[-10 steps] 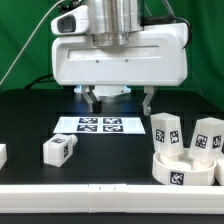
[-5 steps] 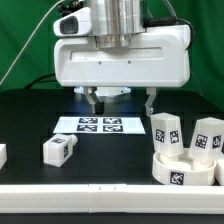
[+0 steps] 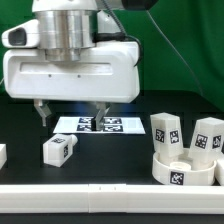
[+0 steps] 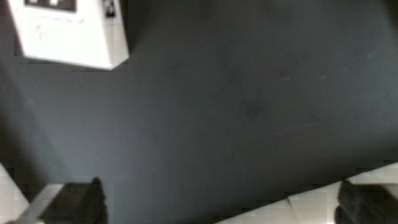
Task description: Assemble stool
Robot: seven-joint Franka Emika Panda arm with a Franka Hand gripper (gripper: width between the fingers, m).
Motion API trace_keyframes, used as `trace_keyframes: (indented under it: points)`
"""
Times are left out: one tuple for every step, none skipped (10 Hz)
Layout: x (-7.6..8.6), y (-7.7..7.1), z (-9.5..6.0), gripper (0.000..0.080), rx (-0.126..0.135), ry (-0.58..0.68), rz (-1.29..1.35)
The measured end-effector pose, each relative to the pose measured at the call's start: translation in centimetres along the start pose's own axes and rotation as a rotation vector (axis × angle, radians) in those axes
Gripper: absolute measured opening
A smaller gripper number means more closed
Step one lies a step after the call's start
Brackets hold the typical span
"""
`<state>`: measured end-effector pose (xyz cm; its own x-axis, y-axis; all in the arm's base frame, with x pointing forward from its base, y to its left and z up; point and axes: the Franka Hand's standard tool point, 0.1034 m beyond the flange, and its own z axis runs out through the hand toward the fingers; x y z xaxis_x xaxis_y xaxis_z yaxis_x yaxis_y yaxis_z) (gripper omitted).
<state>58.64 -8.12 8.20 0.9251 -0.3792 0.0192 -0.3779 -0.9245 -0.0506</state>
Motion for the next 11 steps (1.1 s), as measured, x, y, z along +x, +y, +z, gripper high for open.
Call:
trace_keyframes:
  points:
    - [0.0, 0.0, 0.1, 0.0648, 0.000, -0.001, 0.000]
    - [0.0, 0.0, 0.1, 0.0648, -0.001, -0.001, 0.000]
    - [0.0, 0.0, 0.1, 0.0648, -0.001, -0.002, 0.000]
    - [-0.1, 0.3, 0.1, 0.0648, 0.000, -0.008, 0.008]
    - [-0.2, 1.5, 0.3, 0.0648, 0.003, -0.044, 0.045]
    - [0.0, 3.2, 0.6, 0.0648, 0.005, -0.078, 0.087]
    - [-0.2, 4.2, 1.1, 0.0648, 0.023, -0.114, 0.122]
    - [-0.5, 4.7, 1.2, 0.0648, 0.026, -0.133, 0.133]
    - [-0.6, 4.5, 1.2, 0.0648, 0.028, -0.149, 0.131]
    - [-0.5, 4.4, 1.1, 0.0648, 0.028, -0.145, 0.130]
    - [-1.0, 4.5, 1.2, 0.0648, 0.029, -0.177, 0.131]
